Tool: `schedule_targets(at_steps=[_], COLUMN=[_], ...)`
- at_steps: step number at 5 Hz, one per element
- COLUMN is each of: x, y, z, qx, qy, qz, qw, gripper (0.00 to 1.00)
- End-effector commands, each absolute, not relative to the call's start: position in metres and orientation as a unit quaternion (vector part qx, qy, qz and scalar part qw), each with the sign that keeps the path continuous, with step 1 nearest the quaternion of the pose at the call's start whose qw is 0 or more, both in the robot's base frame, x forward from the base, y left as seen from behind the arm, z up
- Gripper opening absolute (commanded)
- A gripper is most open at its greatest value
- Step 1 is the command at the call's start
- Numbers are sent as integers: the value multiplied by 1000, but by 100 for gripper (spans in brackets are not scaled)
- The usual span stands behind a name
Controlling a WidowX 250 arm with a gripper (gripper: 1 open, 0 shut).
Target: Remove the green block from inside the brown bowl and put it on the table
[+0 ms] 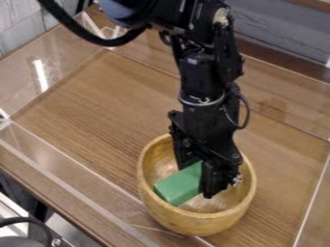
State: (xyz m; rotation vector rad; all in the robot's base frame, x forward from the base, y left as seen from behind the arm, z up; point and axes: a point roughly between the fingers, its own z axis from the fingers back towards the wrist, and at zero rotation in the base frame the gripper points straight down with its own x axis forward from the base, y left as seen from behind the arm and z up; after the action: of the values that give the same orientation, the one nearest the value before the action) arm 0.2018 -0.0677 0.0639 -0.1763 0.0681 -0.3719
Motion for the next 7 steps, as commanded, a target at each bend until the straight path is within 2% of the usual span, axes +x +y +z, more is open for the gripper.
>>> schedule_targets(at_steps=[1, 7], x=[211, 208], y=[-67, -64], z=[80, 91], qx=[-91, -102], qy=[-3, -22], qz=[-178, -168], qw=[980, 980], gripper=[0, 0])
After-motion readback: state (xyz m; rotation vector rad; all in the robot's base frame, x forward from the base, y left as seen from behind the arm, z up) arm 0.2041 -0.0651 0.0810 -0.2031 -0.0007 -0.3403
